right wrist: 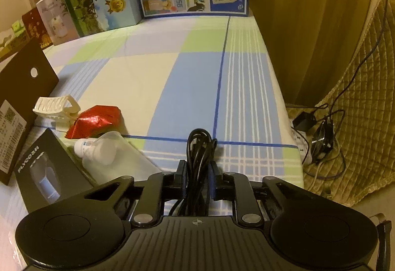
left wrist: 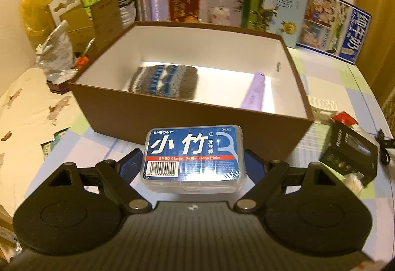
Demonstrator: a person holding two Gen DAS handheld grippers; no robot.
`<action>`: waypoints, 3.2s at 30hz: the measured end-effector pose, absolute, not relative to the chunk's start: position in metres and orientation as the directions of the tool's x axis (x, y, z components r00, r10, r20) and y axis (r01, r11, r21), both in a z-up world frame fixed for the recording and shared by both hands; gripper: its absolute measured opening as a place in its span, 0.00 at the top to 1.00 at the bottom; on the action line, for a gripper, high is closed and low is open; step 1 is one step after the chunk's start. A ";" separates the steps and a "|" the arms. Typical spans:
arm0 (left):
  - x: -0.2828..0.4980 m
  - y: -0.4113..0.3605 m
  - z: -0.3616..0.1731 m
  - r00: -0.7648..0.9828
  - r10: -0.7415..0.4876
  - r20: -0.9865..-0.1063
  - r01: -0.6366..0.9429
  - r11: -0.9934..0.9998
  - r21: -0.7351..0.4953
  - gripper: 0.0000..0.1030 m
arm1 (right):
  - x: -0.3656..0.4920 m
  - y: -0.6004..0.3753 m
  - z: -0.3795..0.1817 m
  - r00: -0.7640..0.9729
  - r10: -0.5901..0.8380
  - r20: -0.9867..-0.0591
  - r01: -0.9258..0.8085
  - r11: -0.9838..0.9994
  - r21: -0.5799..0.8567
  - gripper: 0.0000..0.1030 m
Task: Organize objects
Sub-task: 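Set the floss-pick box on the pouch with the left tool while the right tool drops the cable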
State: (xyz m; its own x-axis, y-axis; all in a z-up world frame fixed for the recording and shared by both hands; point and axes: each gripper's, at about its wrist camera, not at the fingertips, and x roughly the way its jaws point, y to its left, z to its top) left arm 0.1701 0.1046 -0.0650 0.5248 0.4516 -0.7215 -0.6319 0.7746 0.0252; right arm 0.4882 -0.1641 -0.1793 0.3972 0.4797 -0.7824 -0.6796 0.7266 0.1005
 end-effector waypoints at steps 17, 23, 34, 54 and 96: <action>0.154 0.141 -0.019 0.577 0.495 -0.650 -0.632 0.774 0.028 0.19 | 0.418 -0.146 -0.075 0.327 0.696 -0.639 -0.779 0.582 0.235 0.87; 0.162 0.158 -0.005 0.603 0.483 -0.635 -0.605 0.796 0.032 0.19 | 0.382 -0.101 -0.048 0.229 0.771 -0.594 -0.839 0.466 0.281 0.87; 0.186 0.202 0.004 0.643 0.459 -0.613 -0.557 0.830 0.038 0.19 | 0.330 0.001 -0.029 0.094 0.826 -0.555 -0.898 0.311 0.312 0.87; 0.232 0.277 -0.047 0.592 0.326 -0.737 -0.456 0.889 0.026 0.19 | 0.299 0.115 -0.077 0.070 0.735 -0.674 -0.883 0.360 0.301 0.87; 0.264 0.307 -0.079 0.507 0.213 -0.835 -0.380 0.925 0.005 0.13 | 0.301 0.146 -0.108 0.104 0.660 -0.744 -0.853 0.444 0.274 0.84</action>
State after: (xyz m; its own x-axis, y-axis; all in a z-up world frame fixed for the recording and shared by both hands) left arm 0.2638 0.3072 -0.0791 0.5072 0.2134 -0.8350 -0.3803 0.9249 0.0053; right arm 0.3007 0.1463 -0.1079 0.1042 0.6599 -0.7440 -0.8532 0.4437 0.2741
